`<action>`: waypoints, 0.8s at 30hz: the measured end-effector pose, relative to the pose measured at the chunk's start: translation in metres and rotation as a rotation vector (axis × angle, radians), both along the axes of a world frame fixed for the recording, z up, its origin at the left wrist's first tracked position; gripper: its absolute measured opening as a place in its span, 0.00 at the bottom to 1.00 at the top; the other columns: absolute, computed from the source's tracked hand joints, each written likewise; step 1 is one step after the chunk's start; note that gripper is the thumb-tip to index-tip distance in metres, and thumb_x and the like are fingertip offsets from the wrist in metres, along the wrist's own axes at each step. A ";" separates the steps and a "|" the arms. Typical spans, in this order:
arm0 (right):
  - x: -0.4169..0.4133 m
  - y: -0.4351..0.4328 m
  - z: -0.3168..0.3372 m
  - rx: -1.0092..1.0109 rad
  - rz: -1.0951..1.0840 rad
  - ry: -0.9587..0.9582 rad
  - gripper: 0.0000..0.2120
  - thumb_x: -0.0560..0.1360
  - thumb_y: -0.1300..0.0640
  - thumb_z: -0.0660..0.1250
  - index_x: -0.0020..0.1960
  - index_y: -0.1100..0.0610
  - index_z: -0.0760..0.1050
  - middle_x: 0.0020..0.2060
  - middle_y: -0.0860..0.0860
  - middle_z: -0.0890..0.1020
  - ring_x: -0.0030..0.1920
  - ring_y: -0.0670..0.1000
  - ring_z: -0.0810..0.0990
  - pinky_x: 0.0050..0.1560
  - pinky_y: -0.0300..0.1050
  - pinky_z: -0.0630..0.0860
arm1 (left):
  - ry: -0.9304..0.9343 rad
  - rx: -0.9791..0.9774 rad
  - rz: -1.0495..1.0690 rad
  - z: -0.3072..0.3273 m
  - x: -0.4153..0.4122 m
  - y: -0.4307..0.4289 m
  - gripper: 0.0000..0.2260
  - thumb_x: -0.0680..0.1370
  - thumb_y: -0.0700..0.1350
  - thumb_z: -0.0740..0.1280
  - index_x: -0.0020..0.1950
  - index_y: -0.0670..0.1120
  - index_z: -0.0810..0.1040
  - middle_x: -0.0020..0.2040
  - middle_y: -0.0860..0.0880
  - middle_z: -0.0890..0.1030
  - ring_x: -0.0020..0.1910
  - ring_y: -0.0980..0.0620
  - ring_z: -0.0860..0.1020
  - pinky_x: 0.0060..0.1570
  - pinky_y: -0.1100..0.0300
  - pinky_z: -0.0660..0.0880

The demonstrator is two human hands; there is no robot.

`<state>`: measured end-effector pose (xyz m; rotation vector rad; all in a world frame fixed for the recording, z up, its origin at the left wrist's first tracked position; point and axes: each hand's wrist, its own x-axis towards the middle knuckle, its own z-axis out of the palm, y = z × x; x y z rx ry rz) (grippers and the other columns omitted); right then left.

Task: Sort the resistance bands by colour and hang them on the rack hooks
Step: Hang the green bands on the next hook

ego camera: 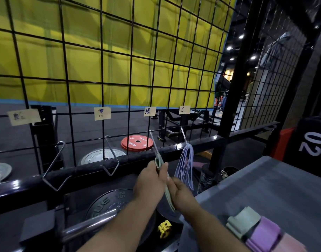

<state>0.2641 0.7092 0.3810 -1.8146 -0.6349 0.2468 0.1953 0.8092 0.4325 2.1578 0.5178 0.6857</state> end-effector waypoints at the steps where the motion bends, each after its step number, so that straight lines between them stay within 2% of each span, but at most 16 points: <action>1: 0.000 0.000 -0.001 0.006 0.004 0.002 0.16 0.82 0.47 0.57 0.44 0.56 0.75 0.35 0.49 0.79 0.39 0.45 0.80 0.39 0.34 0.73 | 0.048 -0.009 -0.011 -0.002 0.001 0.000 0.17 0.80 0.61 0.53 0.47 0.50 0.71 0.41 0.51 0.78 0.41 0.50 0.78 0.44 0.51 0.78; 5: 0.002 -0.002 -0.002 0.030 -0.004 -0.005 0.13 0.82 0.51 0.58 0.44 0.56 0.75 0.33 0.47 0.79 0.33 0.37 0.78 0.35 0.30 0.71 | 0.084 -0.015 -0.010 -0.010 0.000 -0.005 0.19 0.82 0.59 0.50 0.49 0.49 0.74 0.42 0.49 0.80 0.42 0.49 0.79 0.46 0.52 0.77; 9: 0.000 -0.004 -0.002 0.021 -0.003 -0.029 0.14 0.81 0.48 0.58 0.43 0.54 0.75 0.33 0.48 0.78 0.35 0.44 0.77 0.38 0.38 0.73 | 0.116 0.052 -0.005 -0.025 -0.002 -0.009 0.21 0.81 0.60 0.50 0.51 0.47 0.74 0.44 0.47 0.80 0.45 0.46 0.79 0.48 0.51 0.77; 12: -0.002 -0.009 -0.004 0.007 -0.001 -0.011 0.13 0.82 0.53 0.59 0.42 0.54 0.74 0.32 0.46 0.77 0.31 0.37 0.76 0.34 0.30 0.70 | 0.039 0.015 -0.039 -0.038 -0.007 -0.012 0.20 0.81 0.59 0.51 0.47 0.46 0.73 0.38 0.48 0.78 0.40 0.48 0.79 0.43 0.54 0.76; 14: -0.003 -0.013 -0.007 -0.017 -0.004 -0.029 0.13 0.82 0.54 0.59 0.40 0.52 0.73 0.31 0.45 0.76 0.30 0.35 0.75 0.34 0.29 0.69 | 0.021 0.008 -0.049 -0.045 -0.009 -0.012 0.18 0.81 0.59 0.52 0.46 0.47 0.73 0.37 0.50 0.78 0.38 0.50 0.78 0.40 0.56 0.74; 17: -0.005 -0.019 -0.015 -0.066 0.026 -0.006 0.13 0.82 0.52 0.58 0.39 0.49 0.72 0.32 0.45 0.74 0.31 0.38 0.73 0.38 0.35 0.70 | 0.031 -0.013 -0.059 -0.058 -0.012 -0.016 0.17 0.81 0.59 0.52 0.48 0.48 0.72 0.42 0.49 0.79 0.42 0.49 0.79 0.44 0.53 0.76; 20: -0.008 -0.026 -0.022 -0.053 0.053 0.017 0.15 0.80 0.44 0.59 0.36 0.48 0.70 0.28 0.45 0.73 0.29 0.44 0.71 0.36 0.46 0.69 | 0.027 -0.023 -0.088 -0.068 -0.016 -0.022 0.17 0.81 0.58 0.53 0.51 0.48 0.74 0.43 0.50 0.78 0.44 0.49 0.78 0.47 0.51 0.76; 21: -0.009 -0.028 -0.020 -0.067 0.050 0.024 0.14 0.80 0.44 0.58 0.37 0.47 0.70 0.29 0.45 0.73 0.30 0.45 0.72 0.36 0.45 0.70 | 0.020 -0.014 -0.090 -0.068 -0.017 -0.024 0.17 0.81 0.58 0.53 0.51 0.48 0.74 0.42 0.52 0.77 0.44 0.49 0.78 0.46 0.52 0.76; 24: -0.009 -0.031 -0.016 -0.068 0.037 0.078 0.13 0.82 0.48 0.56 0.40 0.49 0.71 0.32 0.45 0.75 0.32 0.44 0.73 0.34 0.35 0.72 | 0.019 0.020 -0.092 -0.067 -0.018 -0.030 0.17 0.81 0.58 0.54 0.50 0.48 0.75 0.40 0.54 0.75 0.44 0.49 0.78 0.44 0.54 0.74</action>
